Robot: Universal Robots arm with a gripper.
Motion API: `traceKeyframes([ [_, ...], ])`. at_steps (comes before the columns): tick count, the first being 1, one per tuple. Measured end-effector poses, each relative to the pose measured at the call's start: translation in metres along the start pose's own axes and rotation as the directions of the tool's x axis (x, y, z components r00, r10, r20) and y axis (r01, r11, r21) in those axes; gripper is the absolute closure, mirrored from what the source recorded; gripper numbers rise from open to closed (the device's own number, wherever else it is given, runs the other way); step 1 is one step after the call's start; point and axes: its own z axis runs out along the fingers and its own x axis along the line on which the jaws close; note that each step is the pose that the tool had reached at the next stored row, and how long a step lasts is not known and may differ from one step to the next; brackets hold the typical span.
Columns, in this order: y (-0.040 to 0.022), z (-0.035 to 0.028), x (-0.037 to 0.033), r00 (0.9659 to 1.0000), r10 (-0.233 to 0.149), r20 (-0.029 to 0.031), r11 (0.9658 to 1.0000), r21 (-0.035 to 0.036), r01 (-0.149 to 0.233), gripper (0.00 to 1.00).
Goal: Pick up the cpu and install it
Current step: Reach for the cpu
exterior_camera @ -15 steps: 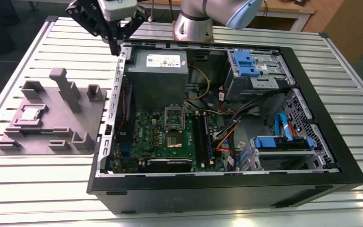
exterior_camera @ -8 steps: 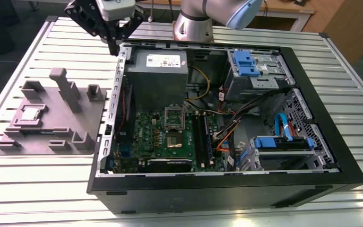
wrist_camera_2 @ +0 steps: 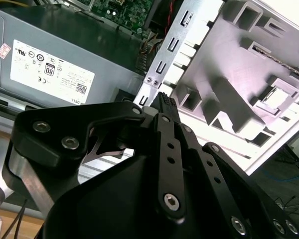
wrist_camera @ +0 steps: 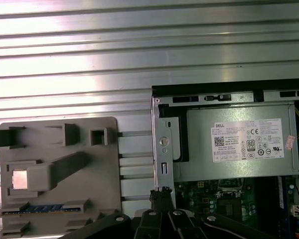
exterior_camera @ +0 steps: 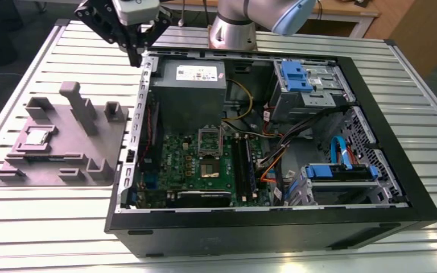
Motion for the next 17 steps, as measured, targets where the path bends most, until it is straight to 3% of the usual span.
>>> traceKeyframes([
  [17,-0.0004,0.0006,0.0055,1.0,0.0,-0.0002,1.0,0.0001,0.0,0.9],
])
